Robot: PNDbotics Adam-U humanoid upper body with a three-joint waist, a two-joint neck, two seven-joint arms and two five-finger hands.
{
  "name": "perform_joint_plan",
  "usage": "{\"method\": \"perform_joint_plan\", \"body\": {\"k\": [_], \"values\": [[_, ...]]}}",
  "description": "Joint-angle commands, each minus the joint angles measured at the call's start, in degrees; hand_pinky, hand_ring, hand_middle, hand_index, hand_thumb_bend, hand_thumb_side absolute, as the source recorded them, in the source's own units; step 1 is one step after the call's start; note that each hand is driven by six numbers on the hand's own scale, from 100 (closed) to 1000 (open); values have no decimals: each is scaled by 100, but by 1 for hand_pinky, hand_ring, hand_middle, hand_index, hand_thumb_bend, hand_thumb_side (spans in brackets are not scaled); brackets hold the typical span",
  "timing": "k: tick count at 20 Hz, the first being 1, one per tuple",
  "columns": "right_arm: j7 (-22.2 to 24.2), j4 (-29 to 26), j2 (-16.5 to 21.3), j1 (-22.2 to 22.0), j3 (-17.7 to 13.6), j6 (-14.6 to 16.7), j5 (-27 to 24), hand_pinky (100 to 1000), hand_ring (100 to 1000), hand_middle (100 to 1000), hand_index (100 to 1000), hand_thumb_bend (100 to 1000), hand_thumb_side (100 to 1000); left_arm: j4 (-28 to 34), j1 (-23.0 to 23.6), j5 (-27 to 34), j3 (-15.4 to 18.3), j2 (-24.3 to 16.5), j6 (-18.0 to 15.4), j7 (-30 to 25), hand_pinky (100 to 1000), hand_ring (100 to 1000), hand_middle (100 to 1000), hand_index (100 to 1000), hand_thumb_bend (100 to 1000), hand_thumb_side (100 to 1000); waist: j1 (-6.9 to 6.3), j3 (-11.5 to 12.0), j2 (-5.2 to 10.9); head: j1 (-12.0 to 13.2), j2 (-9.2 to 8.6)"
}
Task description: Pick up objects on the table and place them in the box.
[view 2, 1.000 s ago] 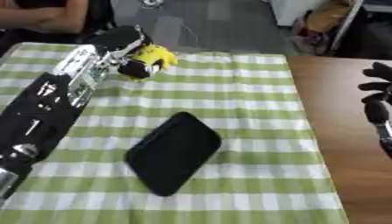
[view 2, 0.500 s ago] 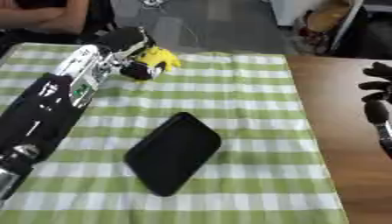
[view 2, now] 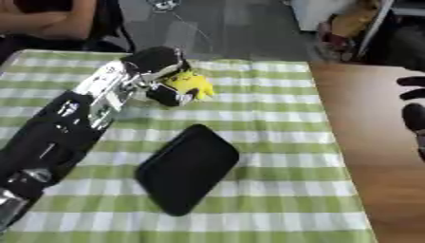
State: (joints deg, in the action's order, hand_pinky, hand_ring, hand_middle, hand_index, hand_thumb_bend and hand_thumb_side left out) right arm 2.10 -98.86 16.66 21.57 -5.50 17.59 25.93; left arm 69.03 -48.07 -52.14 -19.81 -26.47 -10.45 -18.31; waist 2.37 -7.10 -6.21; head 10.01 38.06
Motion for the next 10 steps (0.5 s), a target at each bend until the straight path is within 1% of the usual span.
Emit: {"method": "perform_joint_plan", "body": {"k": [1,10], "values": [[-1,-117,144,79,-44,-19,17,603,715,796,927,637,1000,267,-68,121,-51,-49,-31,-86,201,100,100,179,100,442,-12,-5,113,-22,-72],[-6,-111,155,70,-51,-31,27,603,714,795,926,639,1000,471,7,313,-146,-100,-5,-231,197,100,100,179,100,441,-9,17,110,-38,-42]]}}
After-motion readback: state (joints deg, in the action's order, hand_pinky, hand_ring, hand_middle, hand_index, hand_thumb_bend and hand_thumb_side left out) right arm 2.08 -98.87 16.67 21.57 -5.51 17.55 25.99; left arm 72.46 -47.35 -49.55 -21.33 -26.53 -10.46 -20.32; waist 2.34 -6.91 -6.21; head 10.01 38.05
